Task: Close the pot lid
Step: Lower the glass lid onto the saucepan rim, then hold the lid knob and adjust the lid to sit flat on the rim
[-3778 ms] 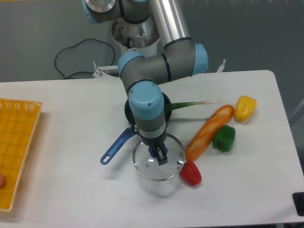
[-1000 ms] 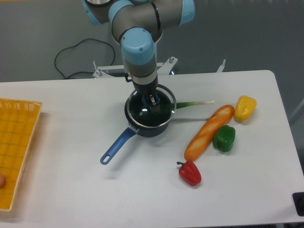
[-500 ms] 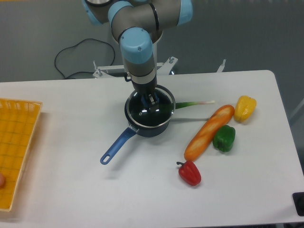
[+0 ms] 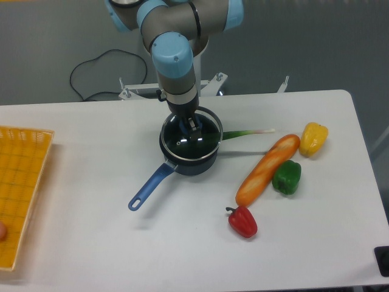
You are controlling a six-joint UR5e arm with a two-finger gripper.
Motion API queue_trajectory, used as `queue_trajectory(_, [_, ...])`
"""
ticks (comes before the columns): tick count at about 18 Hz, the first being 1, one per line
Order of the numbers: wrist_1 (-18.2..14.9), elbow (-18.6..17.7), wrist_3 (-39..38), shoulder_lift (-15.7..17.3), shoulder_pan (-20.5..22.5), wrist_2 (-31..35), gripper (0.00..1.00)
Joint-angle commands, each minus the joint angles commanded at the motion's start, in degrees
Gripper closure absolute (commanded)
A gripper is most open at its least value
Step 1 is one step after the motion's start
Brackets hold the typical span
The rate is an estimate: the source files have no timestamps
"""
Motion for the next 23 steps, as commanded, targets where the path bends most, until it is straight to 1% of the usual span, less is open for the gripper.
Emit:
queue_trajectory(4, [0.6,-0.1,-0.4,-0.2,-0.2,0.0,0.44])
queue_trajectory(23, [0.8,0.0,-1.7,-0.9,-0.5,1.7,0.44])
